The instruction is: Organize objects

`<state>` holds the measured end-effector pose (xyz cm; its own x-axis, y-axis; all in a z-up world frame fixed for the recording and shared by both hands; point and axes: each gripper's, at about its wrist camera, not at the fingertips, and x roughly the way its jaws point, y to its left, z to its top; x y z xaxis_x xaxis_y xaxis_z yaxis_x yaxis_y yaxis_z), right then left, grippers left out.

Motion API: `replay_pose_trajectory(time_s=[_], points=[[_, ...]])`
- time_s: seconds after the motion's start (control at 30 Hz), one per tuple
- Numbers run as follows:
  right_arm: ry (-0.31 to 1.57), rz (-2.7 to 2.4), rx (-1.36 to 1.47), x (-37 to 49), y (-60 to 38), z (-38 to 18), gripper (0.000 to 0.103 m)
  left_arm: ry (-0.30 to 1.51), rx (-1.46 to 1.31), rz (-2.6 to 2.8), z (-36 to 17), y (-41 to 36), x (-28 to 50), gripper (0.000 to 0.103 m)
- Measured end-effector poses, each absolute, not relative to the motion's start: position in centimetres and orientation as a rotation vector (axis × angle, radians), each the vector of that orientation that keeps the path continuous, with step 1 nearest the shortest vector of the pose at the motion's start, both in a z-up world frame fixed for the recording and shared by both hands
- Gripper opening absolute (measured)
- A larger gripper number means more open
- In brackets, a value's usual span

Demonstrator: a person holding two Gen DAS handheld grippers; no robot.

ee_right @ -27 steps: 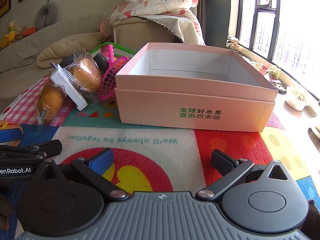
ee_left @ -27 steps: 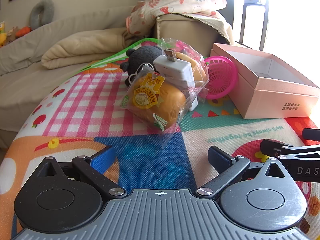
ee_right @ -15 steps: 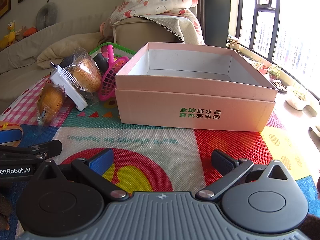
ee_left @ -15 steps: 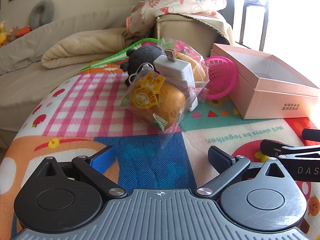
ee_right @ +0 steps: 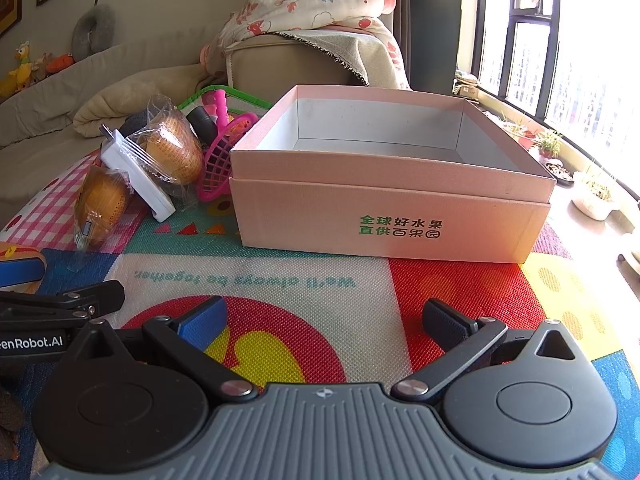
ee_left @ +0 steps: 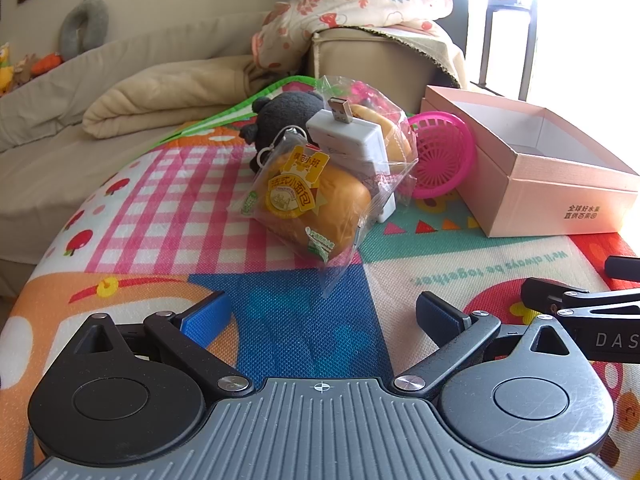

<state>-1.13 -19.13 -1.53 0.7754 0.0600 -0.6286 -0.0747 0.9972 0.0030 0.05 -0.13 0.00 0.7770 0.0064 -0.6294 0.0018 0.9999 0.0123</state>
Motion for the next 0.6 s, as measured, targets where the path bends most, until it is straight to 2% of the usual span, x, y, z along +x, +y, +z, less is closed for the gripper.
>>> replay_pose_trajectory(time_s=[0.6], points=[[0.678,0.073,-0.023,-1.22,-19.24,-1.54,0.103,0.68,0.017,0.004,-0.01,-0.02,-0.03,0.103]])
